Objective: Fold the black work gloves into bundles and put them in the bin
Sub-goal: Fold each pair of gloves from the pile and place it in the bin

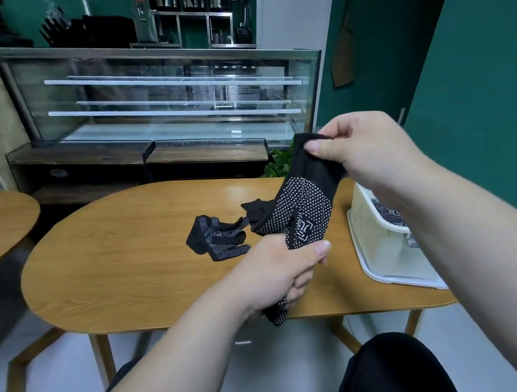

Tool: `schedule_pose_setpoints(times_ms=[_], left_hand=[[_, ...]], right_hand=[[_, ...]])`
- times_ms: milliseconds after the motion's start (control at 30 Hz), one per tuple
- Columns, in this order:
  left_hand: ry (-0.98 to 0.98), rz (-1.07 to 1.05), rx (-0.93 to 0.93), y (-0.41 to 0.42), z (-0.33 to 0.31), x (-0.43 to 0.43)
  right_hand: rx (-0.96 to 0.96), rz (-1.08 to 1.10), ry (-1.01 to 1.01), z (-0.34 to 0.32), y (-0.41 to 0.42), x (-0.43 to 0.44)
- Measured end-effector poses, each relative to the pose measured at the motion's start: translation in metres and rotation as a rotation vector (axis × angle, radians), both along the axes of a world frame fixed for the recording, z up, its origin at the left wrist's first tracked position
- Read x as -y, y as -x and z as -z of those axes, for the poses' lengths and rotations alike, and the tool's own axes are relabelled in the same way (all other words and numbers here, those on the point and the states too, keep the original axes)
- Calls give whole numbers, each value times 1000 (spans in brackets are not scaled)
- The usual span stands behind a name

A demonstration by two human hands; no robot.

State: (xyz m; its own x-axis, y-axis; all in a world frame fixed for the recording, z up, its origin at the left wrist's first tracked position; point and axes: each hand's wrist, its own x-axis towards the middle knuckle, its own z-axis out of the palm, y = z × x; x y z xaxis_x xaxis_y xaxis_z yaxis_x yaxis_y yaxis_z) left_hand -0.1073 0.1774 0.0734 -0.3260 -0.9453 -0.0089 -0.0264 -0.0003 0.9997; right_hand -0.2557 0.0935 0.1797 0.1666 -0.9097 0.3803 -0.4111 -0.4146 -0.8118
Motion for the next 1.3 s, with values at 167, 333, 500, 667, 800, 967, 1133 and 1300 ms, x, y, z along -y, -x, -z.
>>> schedule_pose_setpoints(times_ms=[167,333,500,667,800,967,1133,1300], left_hand=[[-15,-1,-130,1,5,0],[-5,61,-139,-5,-1,3],[-8,124,-311,-25,0,6],[51,76,-334,-39,3,9],[61,1,-145,-44,1,9],[-17,50,261,-74,-7,15],[179,-174,99,-89,-30,27],[295,-91,201,-56,-51,26]], right_hand=[[16,39,88,8,-1,1],[76,-12,53,13,0,-1],[147,-129,28,7,7,-7],[150,-184,-15,2,9,-11],[73,-206,-5,1,10,-15],[11,-258,-49,2,11,-16],[-100,-367,-182,13,5,-15],[-82,-399,-238,29,-6,-9]])
